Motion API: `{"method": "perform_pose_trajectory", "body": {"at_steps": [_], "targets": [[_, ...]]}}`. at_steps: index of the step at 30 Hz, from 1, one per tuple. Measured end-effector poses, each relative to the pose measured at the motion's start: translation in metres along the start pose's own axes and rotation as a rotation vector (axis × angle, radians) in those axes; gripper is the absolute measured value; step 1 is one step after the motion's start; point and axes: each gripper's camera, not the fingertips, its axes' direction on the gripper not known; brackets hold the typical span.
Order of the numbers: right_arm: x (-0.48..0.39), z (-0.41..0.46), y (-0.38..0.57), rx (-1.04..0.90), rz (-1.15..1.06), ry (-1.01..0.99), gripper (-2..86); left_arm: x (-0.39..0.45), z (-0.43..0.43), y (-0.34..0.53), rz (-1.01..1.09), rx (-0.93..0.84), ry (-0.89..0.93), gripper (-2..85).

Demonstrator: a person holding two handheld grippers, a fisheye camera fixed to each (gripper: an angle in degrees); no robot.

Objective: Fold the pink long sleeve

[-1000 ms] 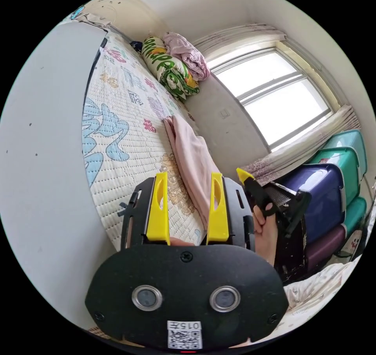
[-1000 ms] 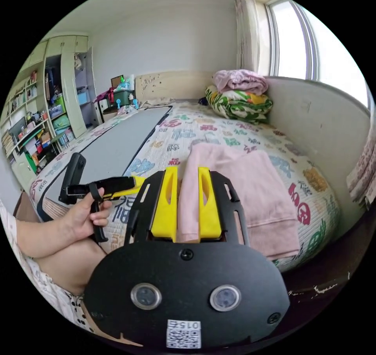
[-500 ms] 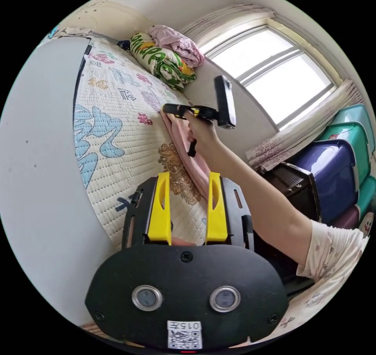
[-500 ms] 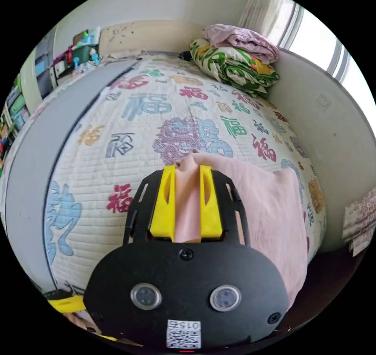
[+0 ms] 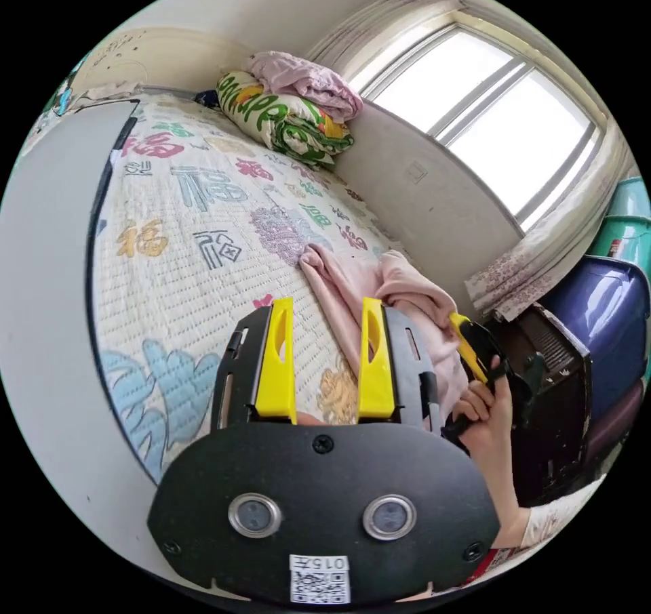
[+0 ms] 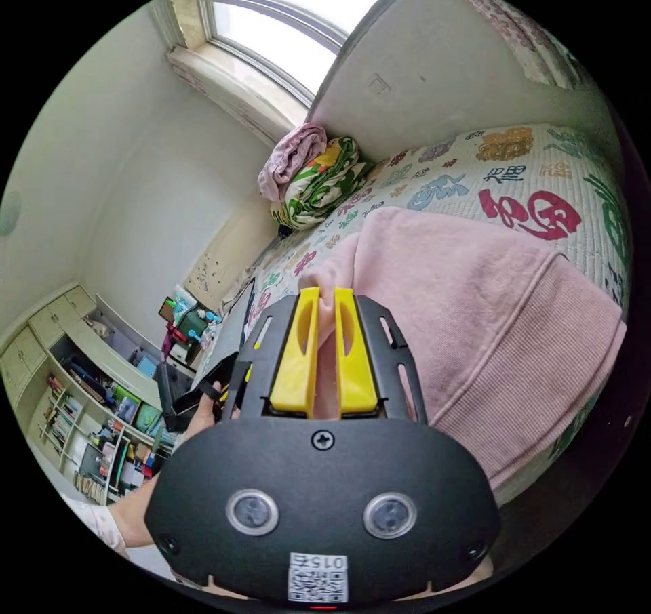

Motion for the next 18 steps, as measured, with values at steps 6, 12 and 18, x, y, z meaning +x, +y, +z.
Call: {"method": "perform_pose_trajectory", "body": {"at_steps": [6, 12, 18], "targets": [[-0.015, -0.026, 0.009, -0.049, -0.052, -0.037, 4.5, -0.034, 0.064, -0.041, -0.084, -0.037, 0.024, 13.4], [0.015, -0.058, 0.028, -0.045, -0.026, -0.078, 4.6, -0.033, 0.097, -0.046, -0.113, -0.084, 0.097, 9.4], [0.006, -0.107, 0.072, 0.041, -0.103, -0.065, 4.6, -0.004, 0.028, -0.014, -0.047, 0.000, 0.143, 2.8]]}}
